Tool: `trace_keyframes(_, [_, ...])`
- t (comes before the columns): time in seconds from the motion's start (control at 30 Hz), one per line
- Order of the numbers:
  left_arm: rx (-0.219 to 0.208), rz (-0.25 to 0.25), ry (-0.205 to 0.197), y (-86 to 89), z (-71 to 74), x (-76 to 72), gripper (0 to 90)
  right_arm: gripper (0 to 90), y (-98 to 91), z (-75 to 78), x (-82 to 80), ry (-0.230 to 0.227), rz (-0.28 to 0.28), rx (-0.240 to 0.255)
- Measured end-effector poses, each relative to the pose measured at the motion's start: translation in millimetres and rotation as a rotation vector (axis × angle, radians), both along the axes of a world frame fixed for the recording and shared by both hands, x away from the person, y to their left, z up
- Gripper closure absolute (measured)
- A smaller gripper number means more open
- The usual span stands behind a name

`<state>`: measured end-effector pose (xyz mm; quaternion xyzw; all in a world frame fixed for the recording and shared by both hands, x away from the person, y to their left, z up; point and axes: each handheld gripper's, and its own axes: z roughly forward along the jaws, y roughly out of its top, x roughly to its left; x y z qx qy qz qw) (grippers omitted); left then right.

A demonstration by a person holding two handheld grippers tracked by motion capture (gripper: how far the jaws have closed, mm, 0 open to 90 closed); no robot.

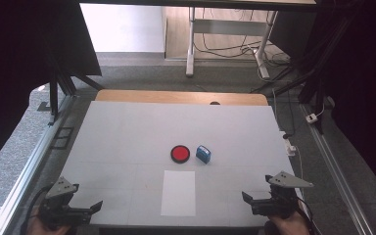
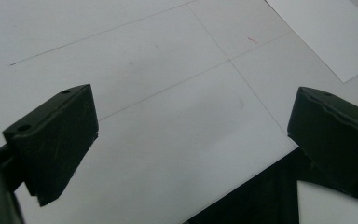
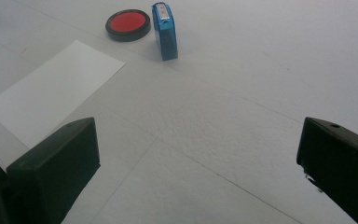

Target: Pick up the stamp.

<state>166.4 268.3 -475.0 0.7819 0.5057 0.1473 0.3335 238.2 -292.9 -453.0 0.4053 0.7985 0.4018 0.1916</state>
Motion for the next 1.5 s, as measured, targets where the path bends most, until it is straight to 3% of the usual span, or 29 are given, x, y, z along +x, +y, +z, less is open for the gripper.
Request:
trace_keyframes(0.3, [-0.01, 0.003, -0.006, 1.4, 0.3, 0.3, 1.1, 0.0, -0.1, -0.1, 0.1, 0.037, -0.006, 0.009])
trace_keyframes(0.7, [0.008, 0.005, -0.014, 0.2, 0.2, -0.5, 1.3, 0.0, 2.6, -0.2, 0.2, 0.033, 0.01, -0.003])
trace_keyframes(0.8, [-0.004, 0.005, -0.028, 0.9, 1.0, -1.0, 1.0, 0.0, 4.1, -0.2, 0.2, 0.032, 0.016, -0.013])
trace_keyframes(1.2, [0.012, 0.008, -0.019, -2.2, 0.7, 1.2, 0.0, 0.0, 7.3, 4.0, -0.2, 0.027, 0.043, -0.005])
trace_keyframes(1.3, [-0.008, 0.002, -0.012, -2.4, 0.8, 2.1, 0.0, 0.0, 9.7, 6.2, 0.8, 0.02, 0.055, 0.011])
trace_keyframes(1.5, [-0.02, 0.003, -0.009, -2.7, 0.9, 5.0, 0.0, 0.0, 14.5, 7.5, 3.8, 0.005, 0.074, -0.007])
